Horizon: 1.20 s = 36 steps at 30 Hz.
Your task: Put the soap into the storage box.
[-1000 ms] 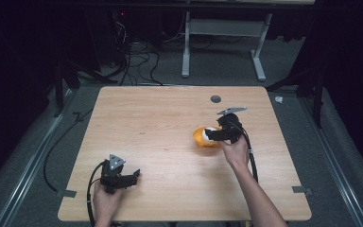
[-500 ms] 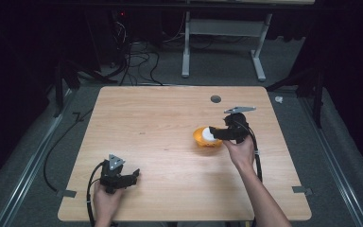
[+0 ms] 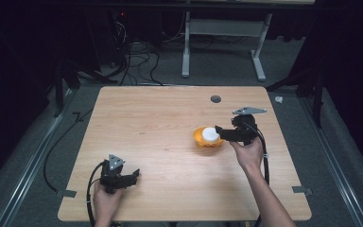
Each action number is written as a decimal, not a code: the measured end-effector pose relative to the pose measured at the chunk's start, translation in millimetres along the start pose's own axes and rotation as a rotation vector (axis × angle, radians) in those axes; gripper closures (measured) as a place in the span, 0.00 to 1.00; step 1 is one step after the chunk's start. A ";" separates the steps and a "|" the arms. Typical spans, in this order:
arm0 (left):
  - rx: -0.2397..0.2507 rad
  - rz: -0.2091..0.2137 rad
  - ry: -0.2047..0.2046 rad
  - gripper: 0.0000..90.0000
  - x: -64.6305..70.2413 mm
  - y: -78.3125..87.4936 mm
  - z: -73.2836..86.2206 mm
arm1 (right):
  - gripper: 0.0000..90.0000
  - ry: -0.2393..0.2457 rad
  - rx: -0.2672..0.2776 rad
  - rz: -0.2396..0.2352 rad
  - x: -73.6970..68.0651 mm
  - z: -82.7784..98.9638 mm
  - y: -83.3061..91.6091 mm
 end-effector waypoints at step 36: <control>0.000 0.000 0.000 0.20 0.1 0.0 0.0 | 0.31 -0.016 0.072 0.020 12.4 13.8 42.7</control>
Point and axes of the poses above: each handheld gripper's, and its own axes: y roughly backward along the jaws, z roughly out of its underside, x roughly to its right, the point moved 8 cm from there along -y, roughly forward along the jaws, and after that the axes turned 11 degrees about -z, right-handed, at the moved point
